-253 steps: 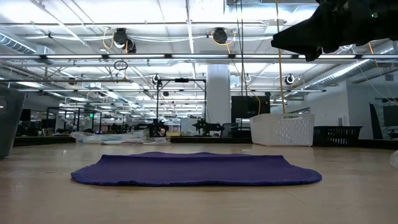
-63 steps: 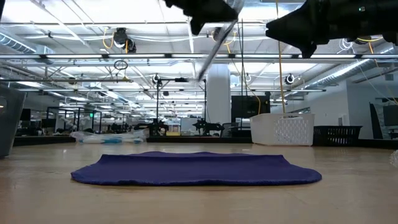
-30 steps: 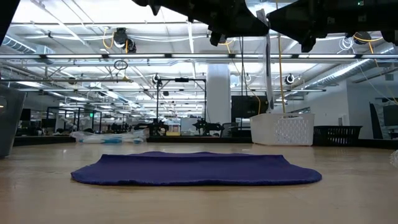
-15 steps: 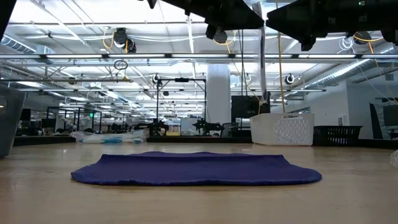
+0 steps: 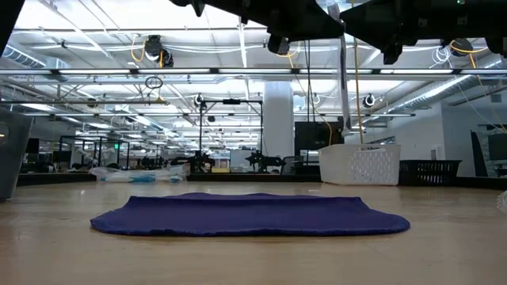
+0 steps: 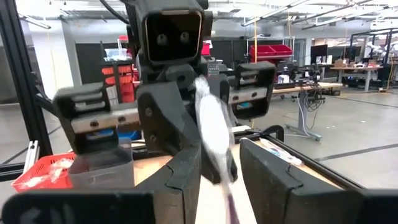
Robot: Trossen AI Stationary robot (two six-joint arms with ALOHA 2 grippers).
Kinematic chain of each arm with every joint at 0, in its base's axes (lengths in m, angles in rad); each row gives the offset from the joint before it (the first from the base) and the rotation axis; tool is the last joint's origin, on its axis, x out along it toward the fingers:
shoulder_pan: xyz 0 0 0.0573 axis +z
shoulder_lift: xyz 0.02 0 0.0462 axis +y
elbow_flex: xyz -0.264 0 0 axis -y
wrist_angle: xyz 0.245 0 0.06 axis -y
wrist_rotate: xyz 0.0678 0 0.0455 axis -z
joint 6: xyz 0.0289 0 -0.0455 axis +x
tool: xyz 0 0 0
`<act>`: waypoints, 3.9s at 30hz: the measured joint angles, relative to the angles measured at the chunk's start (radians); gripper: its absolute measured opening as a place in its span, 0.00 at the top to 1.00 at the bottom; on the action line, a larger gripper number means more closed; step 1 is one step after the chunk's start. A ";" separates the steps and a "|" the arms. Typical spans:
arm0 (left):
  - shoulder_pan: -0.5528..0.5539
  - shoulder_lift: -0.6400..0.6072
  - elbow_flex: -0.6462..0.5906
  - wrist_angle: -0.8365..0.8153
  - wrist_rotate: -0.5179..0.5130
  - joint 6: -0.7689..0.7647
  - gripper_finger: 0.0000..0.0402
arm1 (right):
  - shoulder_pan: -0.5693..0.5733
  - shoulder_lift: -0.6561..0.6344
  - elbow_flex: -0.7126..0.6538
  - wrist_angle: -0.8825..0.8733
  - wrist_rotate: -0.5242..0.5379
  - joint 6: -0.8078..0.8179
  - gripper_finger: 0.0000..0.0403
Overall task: Pick & Place Toothbrushes
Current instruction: Put the violet toothbrush into the black basket
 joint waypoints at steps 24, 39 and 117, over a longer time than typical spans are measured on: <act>0.004 0.061 -0.001 0.064 0.019 -0.006 0.98 | 0.000 0.000 0.001 -0.046 0.003 -0.019 0.97; 0.009 -0.007 0.000 -0.076 -0.003 0.021 0.87 | 0.000 -0.057 0.000 -0.069 0.007 -0.065 0.98; -0.066 -0.043 0.000 -0.210 -0.002 -0.061 0.87 | -1.151 -0.294 0.000 -0.695 0.035 -0.202 0.97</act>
